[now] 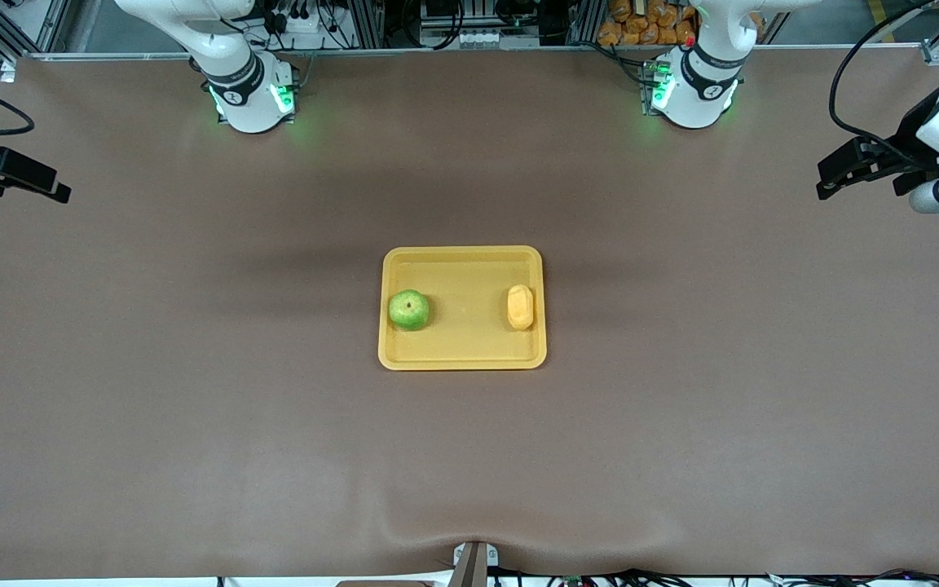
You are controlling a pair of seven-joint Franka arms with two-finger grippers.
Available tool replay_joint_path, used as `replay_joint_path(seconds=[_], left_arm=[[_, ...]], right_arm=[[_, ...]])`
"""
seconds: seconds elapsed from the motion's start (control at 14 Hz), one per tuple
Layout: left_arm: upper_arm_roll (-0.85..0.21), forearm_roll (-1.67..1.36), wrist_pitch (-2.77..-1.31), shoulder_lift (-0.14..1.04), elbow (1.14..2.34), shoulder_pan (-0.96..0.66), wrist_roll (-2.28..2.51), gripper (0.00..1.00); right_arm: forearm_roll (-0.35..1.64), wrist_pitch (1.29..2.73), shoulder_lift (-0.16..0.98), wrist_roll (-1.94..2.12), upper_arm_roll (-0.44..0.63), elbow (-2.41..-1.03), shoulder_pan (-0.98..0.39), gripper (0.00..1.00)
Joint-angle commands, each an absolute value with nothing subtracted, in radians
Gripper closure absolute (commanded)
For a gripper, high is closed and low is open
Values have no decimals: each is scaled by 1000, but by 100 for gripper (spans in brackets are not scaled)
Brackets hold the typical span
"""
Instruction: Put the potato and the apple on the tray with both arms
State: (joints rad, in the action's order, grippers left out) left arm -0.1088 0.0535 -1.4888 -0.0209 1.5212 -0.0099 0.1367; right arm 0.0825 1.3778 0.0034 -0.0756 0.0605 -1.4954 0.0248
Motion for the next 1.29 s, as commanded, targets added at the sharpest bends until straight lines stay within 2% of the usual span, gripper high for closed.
replay_joint_path(seconds=[0.0,1.21], left_arm=[[-104,34,-1476,-38,1525,-6,121,0],[-97,34,-1476,-32,1520,-6,120,0]], right_arm=[[67,1362,14,-98,41,-1471,38,0],[84,1359,35,-84,43,-1427,46,0]])
